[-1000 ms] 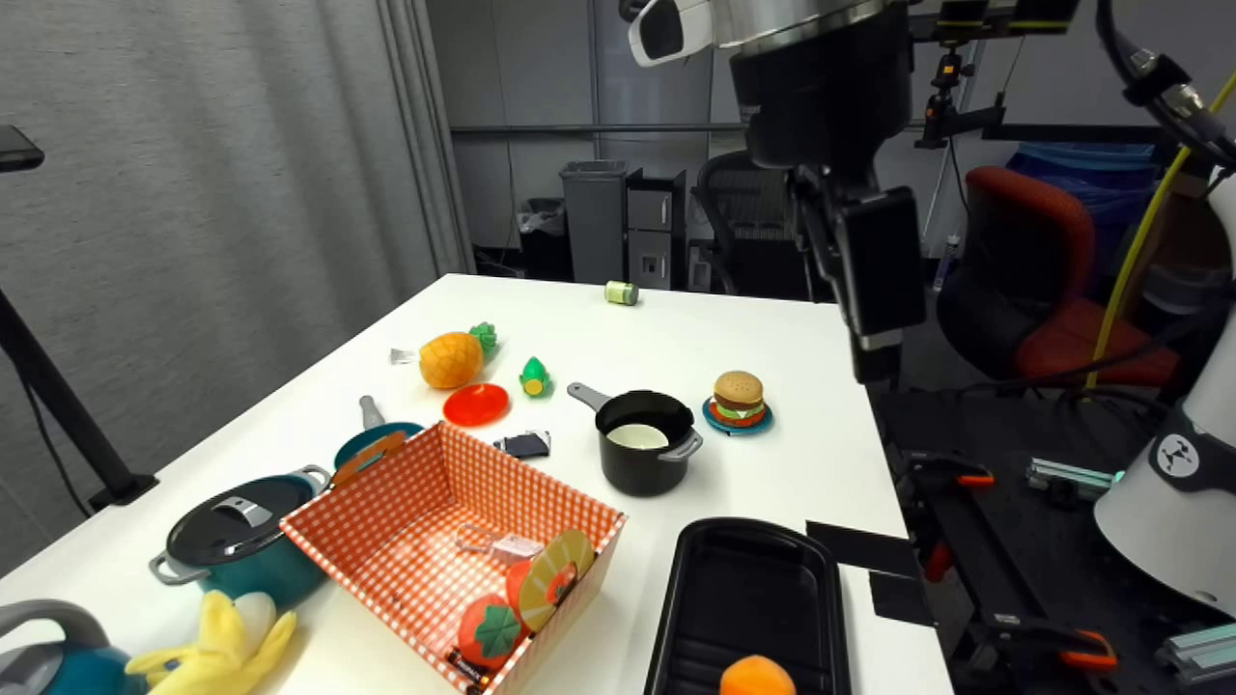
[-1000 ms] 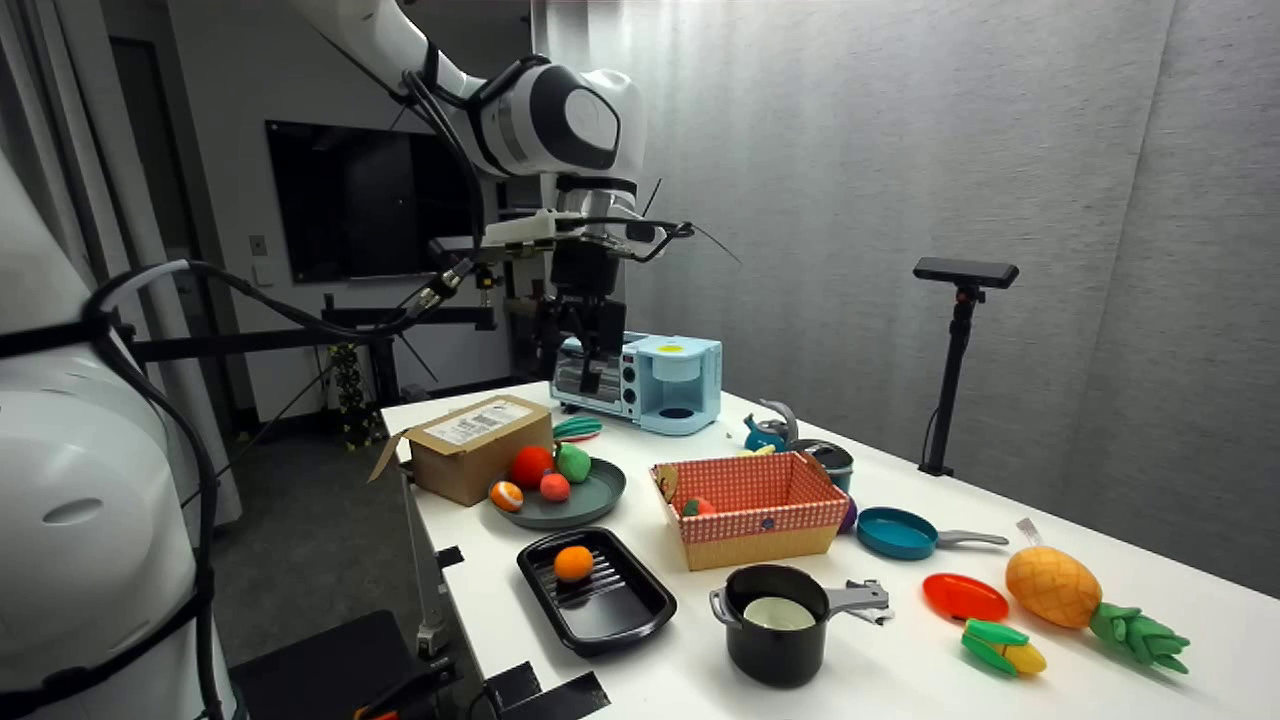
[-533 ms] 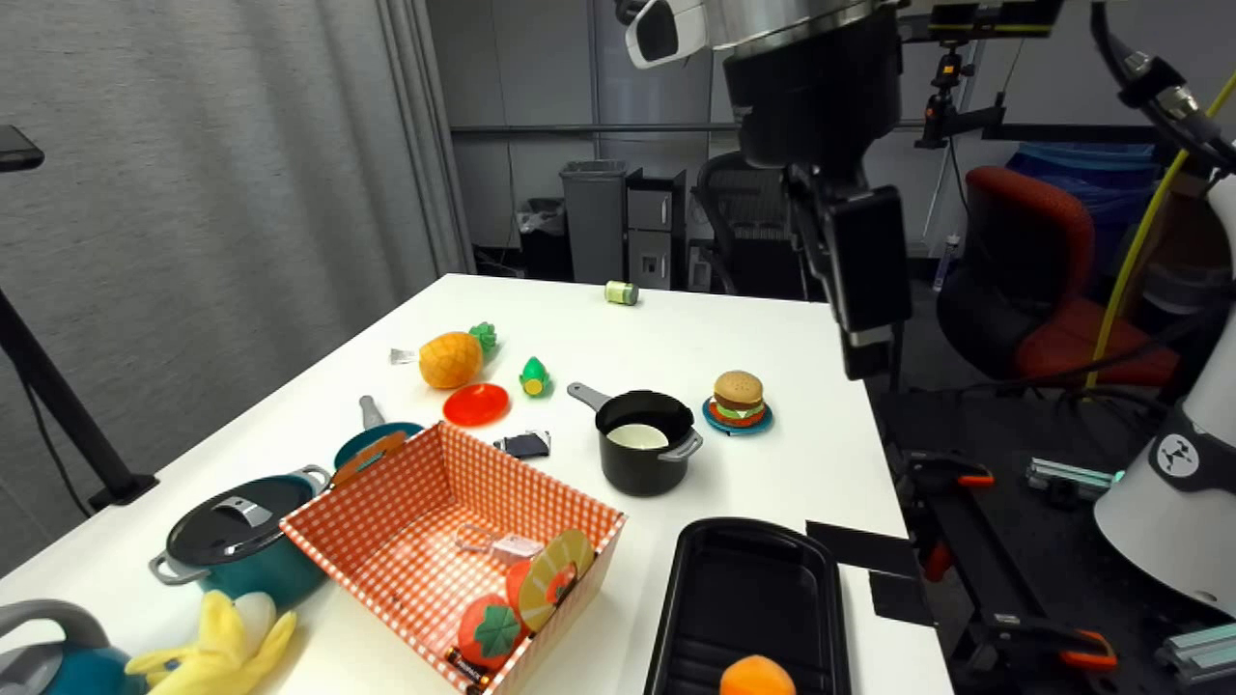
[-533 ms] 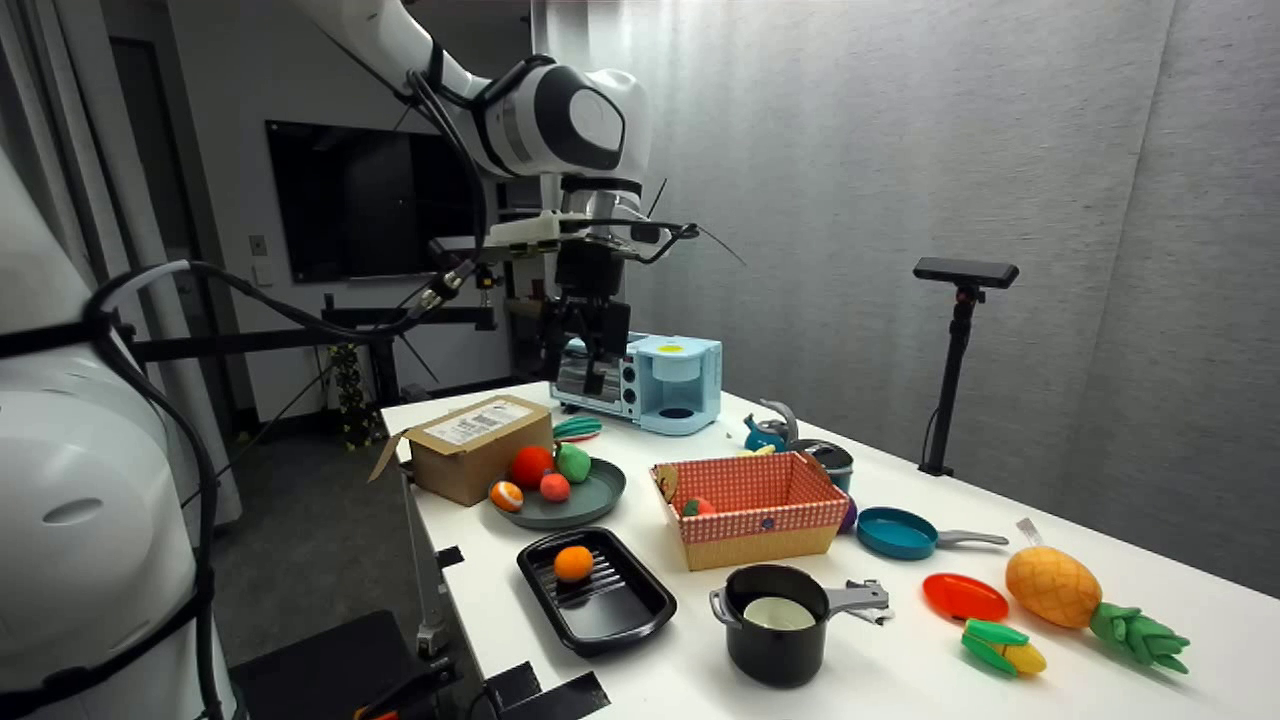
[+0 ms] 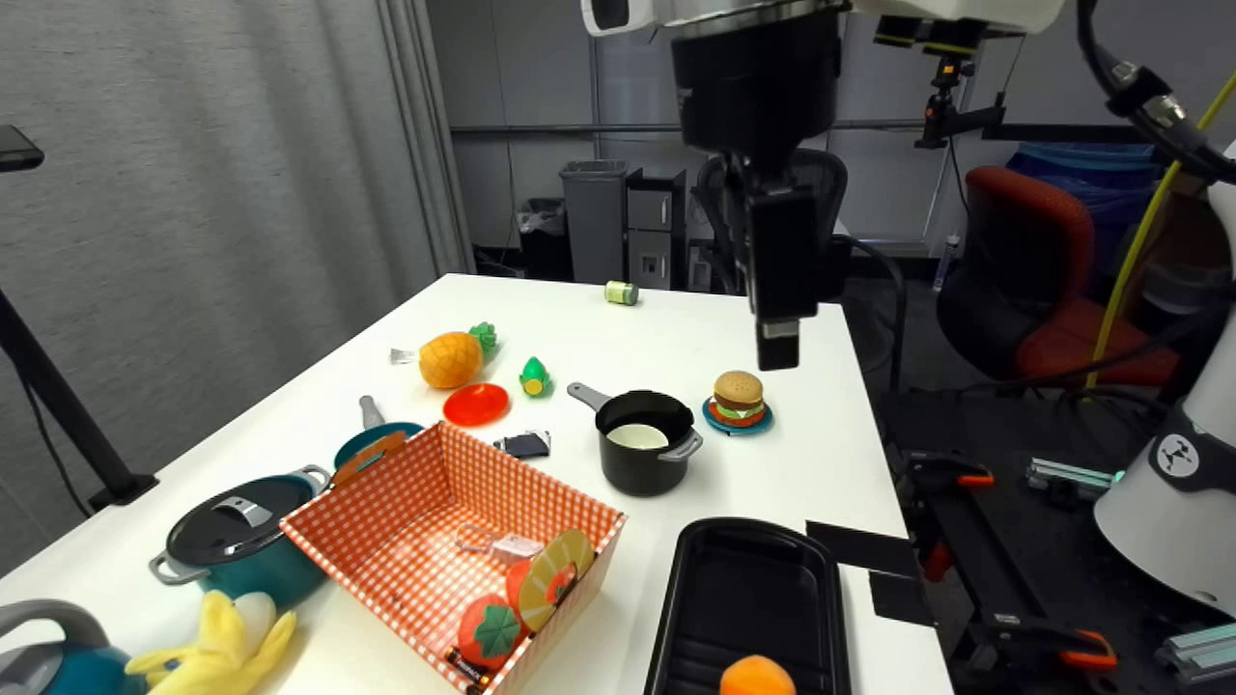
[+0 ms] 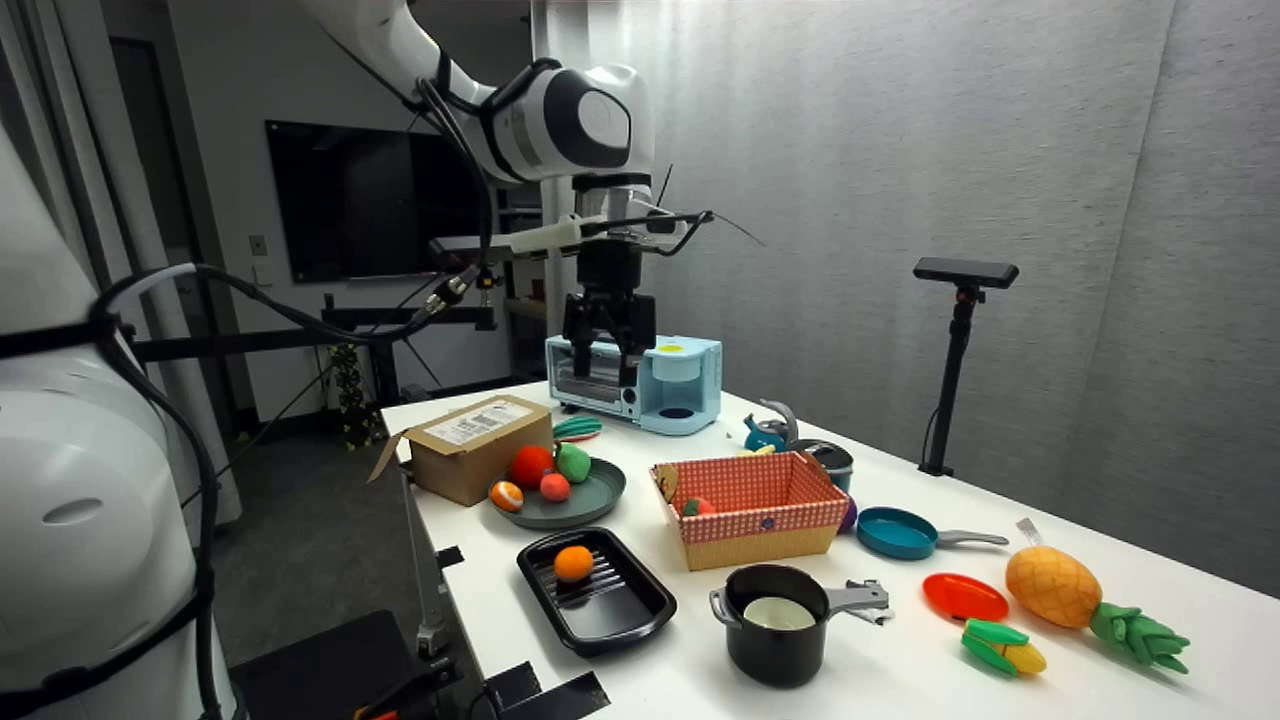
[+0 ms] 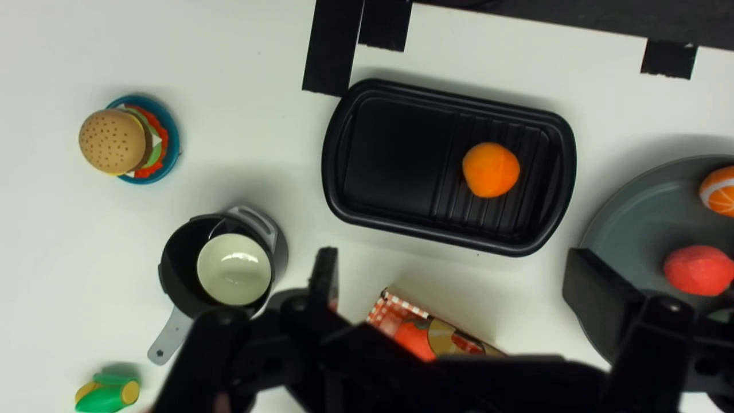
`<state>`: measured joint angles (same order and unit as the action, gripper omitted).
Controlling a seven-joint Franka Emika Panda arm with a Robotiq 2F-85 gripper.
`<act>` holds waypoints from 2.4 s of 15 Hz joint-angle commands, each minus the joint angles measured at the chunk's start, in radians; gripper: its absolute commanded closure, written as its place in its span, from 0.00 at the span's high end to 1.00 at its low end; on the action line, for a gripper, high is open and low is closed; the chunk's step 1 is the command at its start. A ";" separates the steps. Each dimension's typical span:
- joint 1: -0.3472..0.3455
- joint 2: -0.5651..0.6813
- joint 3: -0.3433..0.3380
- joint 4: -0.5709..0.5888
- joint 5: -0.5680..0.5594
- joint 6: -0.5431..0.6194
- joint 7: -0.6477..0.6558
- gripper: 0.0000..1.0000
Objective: Slide the box to the right
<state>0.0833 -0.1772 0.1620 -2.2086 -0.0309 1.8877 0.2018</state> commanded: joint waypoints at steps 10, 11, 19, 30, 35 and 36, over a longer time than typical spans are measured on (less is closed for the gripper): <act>0.007 0.172 -0.009 0.114 -0.073 0.286 0.036 1.00; 0.008 0.198 -0.012 0.128 -0.067 0.313 0.033 1.00; 0.017 0.391 -0.061 0.246 -0.077 0.471 0.066 1.00; 0.055 0.672 -0.075 0.428 -0.029 0.536 0.023 1.00; 0.052 0.733 -0.074 0.474 -0.006 0.544 0.009 1.00; 0.050 0.742 -0.074 0.480 -0.002 0.545 0.007 1.00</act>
<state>0.1229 0.5240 0.1034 -1.7738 -0.0662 2.4146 0.2309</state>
